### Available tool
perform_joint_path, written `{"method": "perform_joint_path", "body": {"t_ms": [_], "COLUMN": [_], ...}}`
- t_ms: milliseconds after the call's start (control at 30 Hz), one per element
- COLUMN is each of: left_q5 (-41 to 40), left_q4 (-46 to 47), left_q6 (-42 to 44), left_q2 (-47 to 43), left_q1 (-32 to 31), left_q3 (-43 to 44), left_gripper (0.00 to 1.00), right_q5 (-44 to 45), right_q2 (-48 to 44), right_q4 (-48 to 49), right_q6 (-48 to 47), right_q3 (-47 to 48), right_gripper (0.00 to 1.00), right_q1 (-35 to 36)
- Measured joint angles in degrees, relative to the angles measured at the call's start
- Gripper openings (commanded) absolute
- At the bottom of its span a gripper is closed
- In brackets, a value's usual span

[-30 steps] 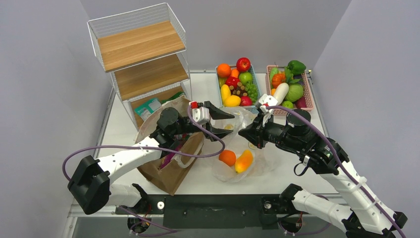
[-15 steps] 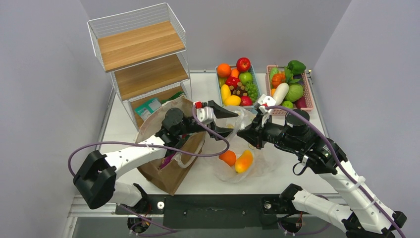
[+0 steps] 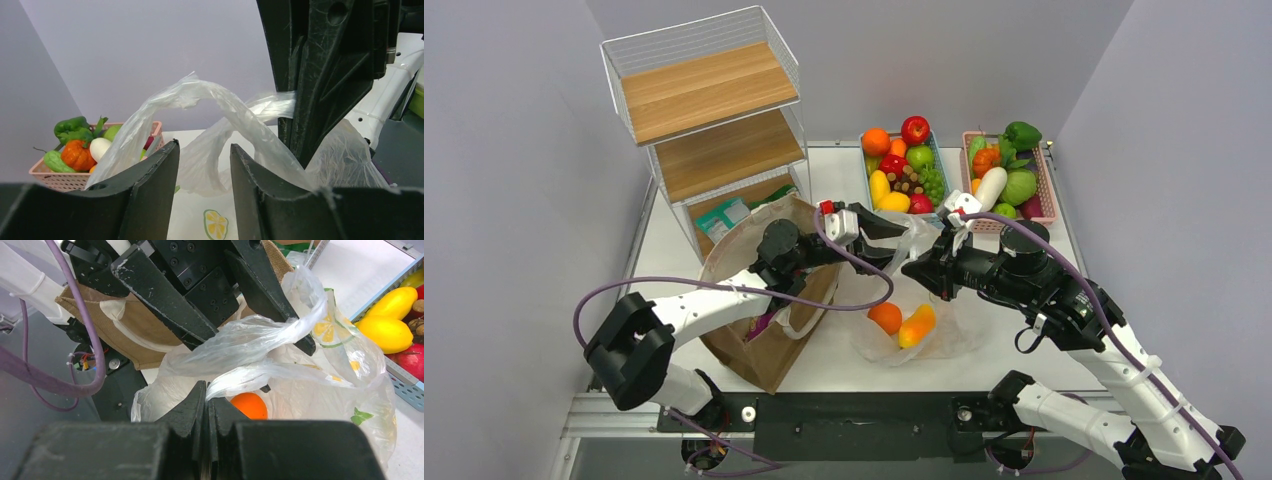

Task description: Place the food into the grocery bag and tie it

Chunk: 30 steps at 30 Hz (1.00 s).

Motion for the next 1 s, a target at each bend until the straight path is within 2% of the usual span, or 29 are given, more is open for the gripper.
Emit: {"method": "perform_joint_path", "body": {"t_ms": [200, 367, 433, 467, 500, 533, 600, 667, 833, 1000], "left_q5": [-0.09, -0.07, -0.07, -0.07, -0.09, -0.09, -0.11, -0.13, -0.42, -1.22], "left_q4": [3.48, 5.11, 5.62, 5.86, 5.92, 6.05, 6.21, 6.25, 6.25, 6.23], "left_q6": [-3.08, -4.52, -4.79, -4.85, -4.94, -5.09, -5.33, -5.66, -5.79, -5.81], "left_q2": [1.62, 1.86, 1.86, 1.86, 1.86, 1.86, 1.86, 1.86, 1.62, 0.87], "left_q1": [-0.22, -0.48, -0.59, -0.66, -0.68, -0.74, -0.85, -1.03, -1.44, -1.77], "left_q3": [0.15, 0.15, 0.15, 0.15, 0.15, 0.15, 0.15, 0.15, 0.13, -0.26], "left_gripper": [0.17, 0.04, 0.01, 0.0, 0.0, 0.0, 0.0, 0.0, 0.0, 0.0], "right_q5": [-0.26, -0.31, -0.31, -0.31, -0.31, -0.24, 0.26, 1.73, 6.84, 9.11], "right_q2": [0.0, 0.0, 0.0, 0.0, 0.0, -0.02, -0.04, -0.15, -1.55, -3.41], "right_q4": [0.0, 0.0, 0.02, 0.02, 0.02, 0.0, -0.09, -0.46, -2.4, -2.69], "right_q6": [0.07, 0.24, 0.35, 0.44, 0.61, 0.74, 0.85, 0.39, -0.17, 0.09], "right_q3": [0.0, 0.0, 0.0, 0.0, 0.0, 0.0, 0.02, 0.11, 1.57, 3.69], "right_gripper": [0.0, 0.0, 0.09, 0.22, 0.31, 0.46, 0.59, 0.63, 0.66, 0.6], "right_q1": [0.0, 0.0, 0.0, 0.0, 0.0, 0.0, 0.0, 0.0, -0.26, -1.55]}}
